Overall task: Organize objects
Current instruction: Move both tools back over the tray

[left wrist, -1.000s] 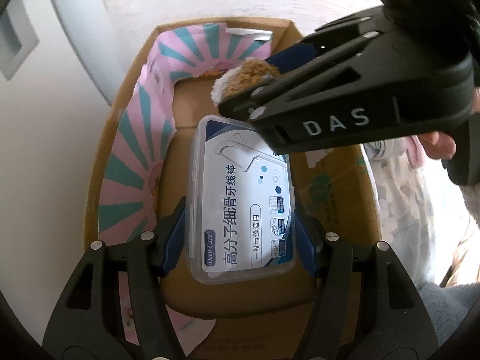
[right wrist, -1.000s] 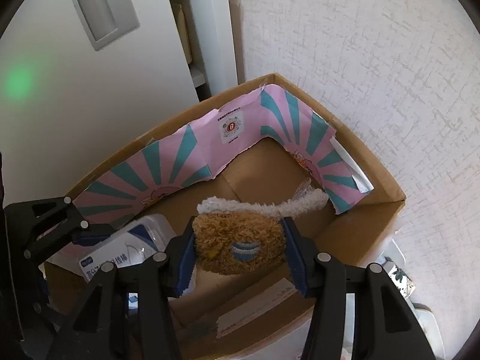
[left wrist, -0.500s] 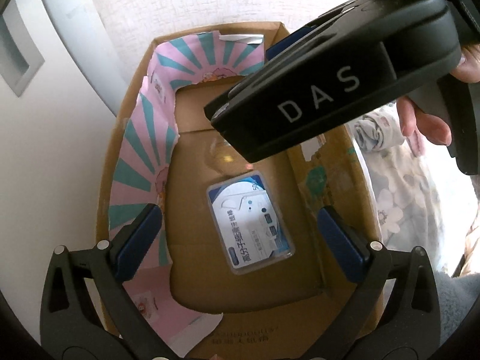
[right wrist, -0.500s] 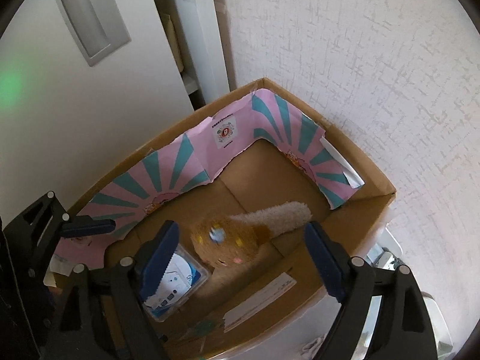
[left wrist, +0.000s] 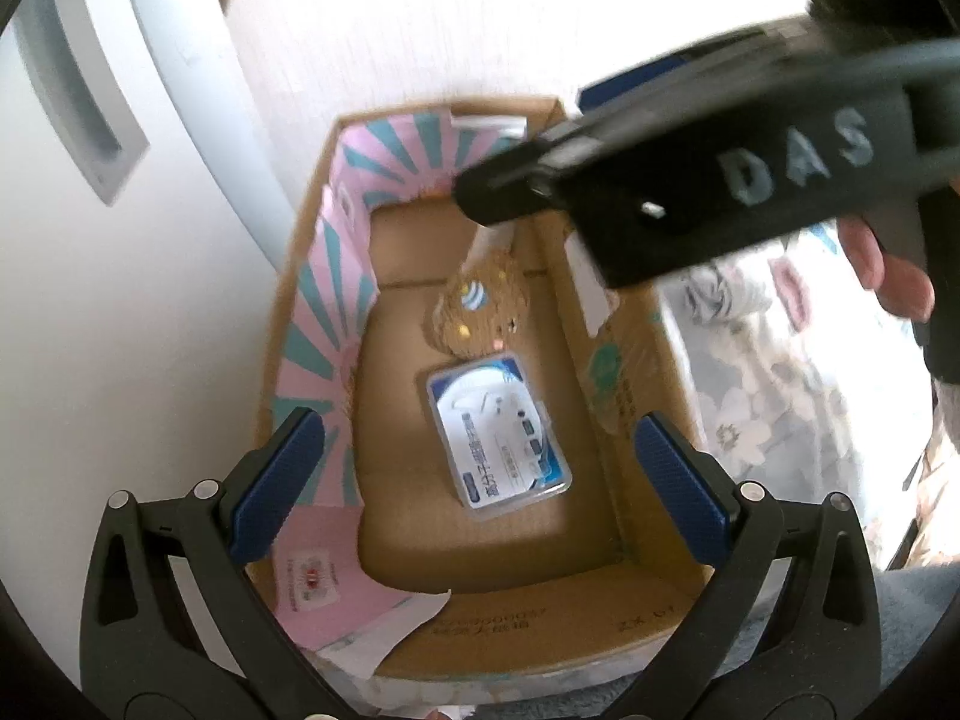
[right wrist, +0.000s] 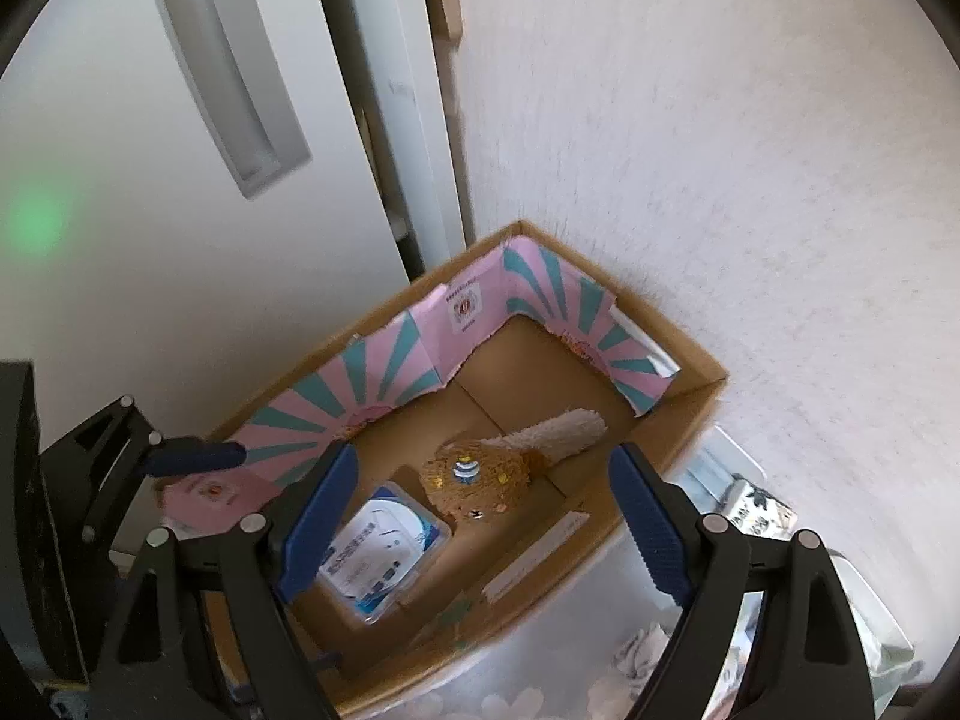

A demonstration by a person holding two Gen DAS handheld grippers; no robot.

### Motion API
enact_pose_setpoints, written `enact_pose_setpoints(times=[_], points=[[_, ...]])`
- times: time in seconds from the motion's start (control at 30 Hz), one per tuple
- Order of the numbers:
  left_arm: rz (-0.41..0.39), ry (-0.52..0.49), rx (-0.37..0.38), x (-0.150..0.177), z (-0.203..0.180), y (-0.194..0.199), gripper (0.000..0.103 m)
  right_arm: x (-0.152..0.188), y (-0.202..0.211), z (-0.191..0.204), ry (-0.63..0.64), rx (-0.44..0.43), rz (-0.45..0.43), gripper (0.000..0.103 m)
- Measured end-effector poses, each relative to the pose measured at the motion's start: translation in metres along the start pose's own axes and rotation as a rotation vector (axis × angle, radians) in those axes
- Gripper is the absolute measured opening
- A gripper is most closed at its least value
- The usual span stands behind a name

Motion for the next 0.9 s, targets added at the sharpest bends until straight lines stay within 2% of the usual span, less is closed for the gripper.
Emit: enact_pose_setpoints(times=[0.27,0.5,0.77,0.9], points=[[-0.092,-0.021,0.013,-0.036,-0.004,0.035,0.103,0.009,0.072,-0.017,-0.076,0.033,-0.105,0.083],[-0.154,-0.031,0.071,-0.067,-0.027,0.060,0.103,0.031,0.144,-0.056,-0.161,0.128,-0.181,0.083],[-0.203,-0.041,0.121,-0.103,-0.066,0.062,0.103,0.075,0.216,-0.114,-0.275,0.287,-0.255,0.083],[-0.209,-0.039,0.147,-0.116,-0.089,0.063,0.103,0.103,0.243,-0.148,-0.362,0.306,-0.258,0.083]])
Point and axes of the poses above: each gripper's, at about its wrist camera, not at the fingertips, and y roughly against the way its jaws point, z to its left, x to its underside, the point moved 4 cm from there along -y, roughly the way its jaws point, and after that the axes turned 6 degrees about -y, right-handed, at the moved point
